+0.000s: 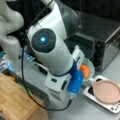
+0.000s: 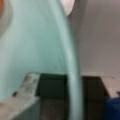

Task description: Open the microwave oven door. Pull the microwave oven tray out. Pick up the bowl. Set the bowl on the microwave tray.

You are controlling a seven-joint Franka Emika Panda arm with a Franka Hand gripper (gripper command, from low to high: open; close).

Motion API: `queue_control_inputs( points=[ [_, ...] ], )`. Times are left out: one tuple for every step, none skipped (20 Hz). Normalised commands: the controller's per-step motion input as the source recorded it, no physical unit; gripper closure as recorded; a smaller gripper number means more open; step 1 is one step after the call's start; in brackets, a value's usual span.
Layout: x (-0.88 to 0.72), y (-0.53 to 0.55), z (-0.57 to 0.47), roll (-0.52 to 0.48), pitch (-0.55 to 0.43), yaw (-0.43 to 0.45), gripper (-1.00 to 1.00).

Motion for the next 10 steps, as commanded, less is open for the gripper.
queue_control_inputs(
  points=[
    [-0.62, 0.53, -0.25, -0.038, -0.275, -0.302, 1.00],
    [-0.63, 0.55, -0.26, -0.035, -0.279, -0.313, 1.00],
    [-0.64, 0.55, -0.26, -0.030, -0.273, -0.316, 1.00],
    [-0.65, 0.55, -0.24, -0.026, -0.271, -0.318, 1.00],
    [-0.65, 0.53, -0.21, -0.023, -0.265, -0.315, 1.00],
    [-0.64, 0.50, -0.18, -0.021, -0.259, -0.308, 1.00],
    [-0.63, 0.46, -0.15, -0.022, -0.255, -0.300, 1.00],
    [-0.61, 0.43, -0.12, -0.019, -0.254, -0.294, 1.00],
    [-0.60, 0.39, -0.10, -0.007, -0.244, -0.284, 1.00],
    [-0.56, 0.34, -0.08, -0.003, -0.240, -0.276, 1.00]
  ],
)
